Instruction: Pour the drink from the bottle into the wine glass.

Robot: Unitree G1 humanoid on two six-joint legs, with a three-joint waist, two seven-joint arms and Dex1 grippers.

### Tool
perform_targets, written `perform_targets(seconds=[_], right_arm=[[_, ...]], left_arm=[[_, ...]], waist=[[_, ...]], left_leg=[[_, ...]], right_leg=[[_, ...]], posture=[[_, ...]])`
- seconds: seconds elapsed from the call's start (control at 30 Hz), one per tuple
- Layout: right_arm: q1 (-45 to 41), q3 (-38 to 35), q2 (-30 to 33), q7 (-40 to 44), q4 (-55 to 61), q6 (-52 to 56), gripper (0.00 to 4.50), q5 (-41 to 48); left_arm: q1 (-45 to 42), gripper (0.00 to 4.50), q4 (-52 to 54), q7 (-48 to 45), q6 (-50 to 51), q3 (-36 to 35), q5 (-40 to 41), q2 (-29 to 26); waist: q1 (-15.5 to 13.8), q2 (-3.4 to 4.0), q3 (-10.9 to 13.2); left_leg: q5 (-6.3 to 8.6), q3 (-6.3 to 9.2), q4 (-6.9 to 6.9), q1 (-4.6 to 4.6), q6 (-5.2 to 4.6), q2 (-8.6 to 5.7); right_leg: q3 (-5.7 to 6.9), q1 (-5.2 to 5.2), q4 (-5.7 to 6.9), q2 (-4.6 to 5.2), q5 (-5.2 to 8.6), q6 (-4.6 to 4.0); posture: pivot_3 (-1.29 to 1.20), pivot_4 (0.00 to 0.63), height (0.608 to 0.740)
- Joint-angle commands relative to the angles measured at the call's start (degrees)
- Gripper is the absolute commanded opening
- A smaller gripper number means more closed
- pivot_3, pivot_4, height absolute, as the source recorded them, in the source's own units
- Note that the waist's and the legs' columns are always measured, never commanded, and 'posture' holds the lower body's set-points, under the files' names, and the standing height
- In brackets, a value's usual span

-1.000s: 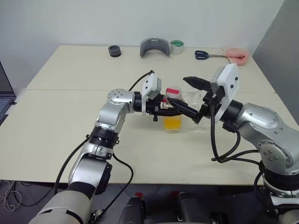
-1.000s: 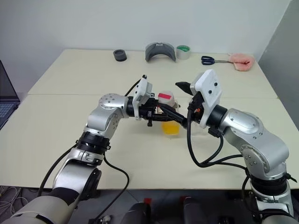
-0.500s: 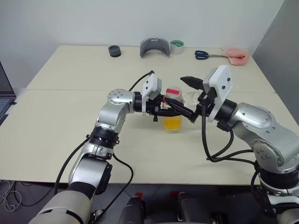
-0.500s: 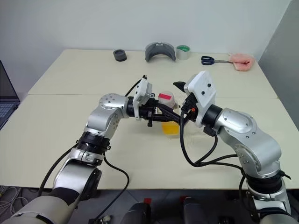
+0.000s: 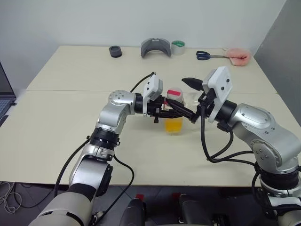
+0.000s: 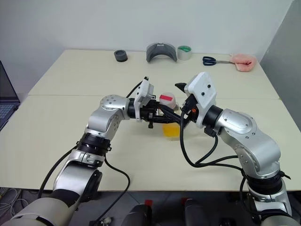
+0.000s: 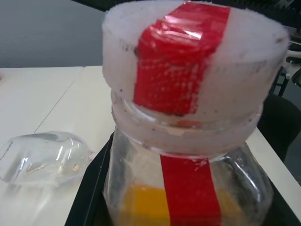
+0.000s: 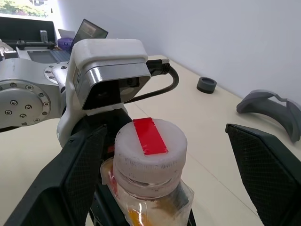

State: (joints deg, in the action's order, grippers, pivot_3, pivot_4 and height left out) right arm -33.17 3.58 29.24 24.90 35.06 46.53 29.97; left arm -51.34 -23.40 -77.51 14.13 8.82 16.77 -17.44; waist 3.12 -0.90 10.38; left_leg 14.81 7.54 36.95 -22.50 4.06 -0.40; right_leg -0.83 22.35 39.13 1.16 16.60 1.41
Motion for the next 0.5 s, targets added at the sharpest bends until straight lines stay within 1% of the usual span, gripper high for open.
perform_targets(seconds=[0.03,0.5], right_arm=[[-0.74,-1.24,0.23,0.23,0.92,-1.12,4.30,-0.42],[-0.24,-1.40,1.86,1.36,0.08,-1.57,4.30,-2.73]], left_arm=[[-0.19,1.76,2.71,-0.75,0.10,0.02,1.07,-0.41],[0.27,1.76,3.40,-1.44,0.51,0.03,1.06,-0.78]], waist=[[0.00,0.00,0.00],[-0.01,0.00,0.00]], left_leg=[[0.00,0.00,0.00,0.00,0.00,0.00],[0.00,0.00,0.00,0.00,0.00,0.00]], right_leg=[[0.00,0.00,0.00,0.00,0.00,0.00],[0.00,0.00,0.00,0.00,0.00,0.00]], posture=[[0.00,0.150,0.740],[0.00,0.150,0.740]])
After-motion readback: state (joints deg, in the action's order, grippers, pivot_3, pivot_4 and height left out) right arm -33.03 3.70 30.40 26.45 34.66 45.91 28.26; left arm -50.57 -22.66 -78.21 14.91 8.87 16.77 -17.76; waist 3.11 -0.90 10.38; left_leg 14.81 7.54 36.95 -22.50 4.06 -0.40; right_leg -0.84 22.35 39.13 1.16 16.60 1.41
